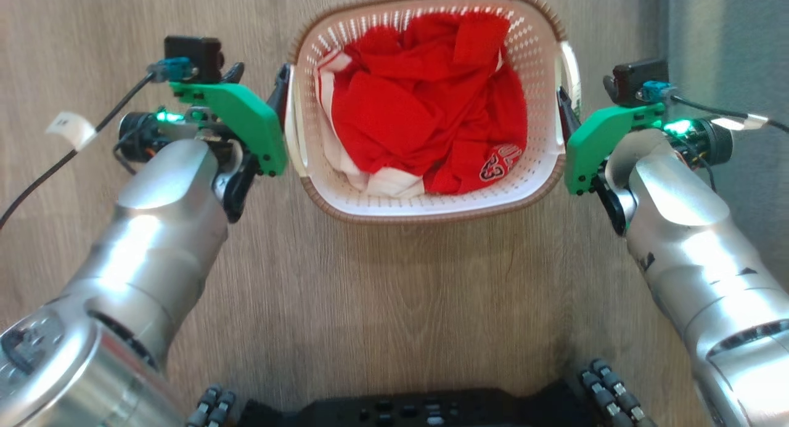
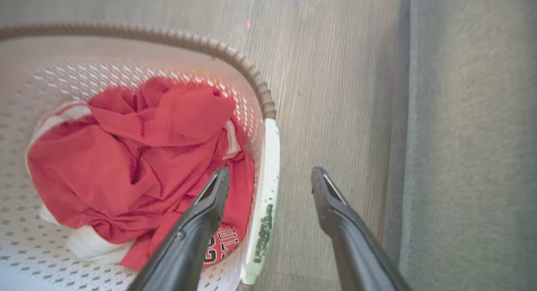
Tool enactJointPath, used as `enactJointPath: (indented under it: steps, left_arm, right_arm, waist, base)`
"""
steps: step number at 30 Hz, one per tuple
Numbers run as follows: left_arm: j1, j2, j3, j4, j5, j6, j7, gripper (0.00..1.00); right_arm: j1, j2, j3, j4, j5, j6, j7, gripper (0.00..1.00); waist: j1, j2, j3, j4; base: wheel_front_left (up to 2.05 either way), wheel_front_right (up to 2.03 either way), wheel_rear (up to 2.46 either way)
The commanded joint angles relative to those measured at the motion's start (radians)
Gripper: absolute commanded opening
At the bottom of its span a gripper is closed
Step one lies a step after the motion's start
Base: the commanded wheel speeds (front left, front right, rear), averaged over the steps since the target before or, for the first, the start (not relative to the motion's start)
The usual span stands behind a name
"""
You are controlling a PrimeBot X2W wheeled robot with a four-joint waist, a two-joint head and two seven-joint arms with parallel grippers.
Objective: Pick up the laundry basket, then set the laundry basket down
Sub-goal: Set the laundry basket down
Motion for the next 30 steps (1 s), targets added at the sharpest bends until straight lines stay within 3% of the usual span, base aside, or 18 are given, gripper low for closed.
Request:
enactJointPath:
  steps: [1, 8, 14, 22, 30]
  left_arm:
    - [0.004, 0.038, 0.029, -0.012, 0.004, 0.007, -0.012, 1.00]
    - [0.087, 0.099, 0.201, -0.165, 0.141, 0.073, -0.012, 1.00]
    - [0.207, 0.137, 0.385, -0.349, 0.325, 0.129, -0.012, 1.00]
    - [0.382, 0.135, 0.614, -0.597, 0.556, 0.172, -0.013, 1.00]
    - [0.529, 0.123, 0.762, -0.836, 0.723, 0.186, -0.013, 1.00]
  right_arm:
    - [0.044, 0.017, 0.010, -0.019, -0.001, -0.006, -0.012, 1.00]
    - [0.141, 0.008, -0.072, -0.198, -0.041, -0.006, -0.013, 1.00]
    - [0.232, 0.010, -0.147, -0.333, -0.083, -0.006, -0.013, 1.00]
    - [0.334, 0.014, -0.218, -0.512, -0.115, -0.006, -0.013, 1.00]
    - [0.423, 0.016, -0.260, -0.701, -0.115, -0.006, -0.013, 1.00]
  waist:
    - [0.0000, -0.0001, -0.039, 0.000]
    - [0.0000, -0.0001, -0.157, -0.006]
    - [0.0000, -0.0001, -0.237, -0.013]
    - [0.0000, -0.0001, -0.324, -0.017]
    - [0.0000, -0.0001, -0.402, -0.017]
  base:
    - [0.00, 0.00, 0.00]
    - [0.00, 0.00, 0.00]
    - [0.00, 0.00, 0.00]
    - [0.00, 0.00, 0.00]
    - [0.00, 0.00, 0.00]
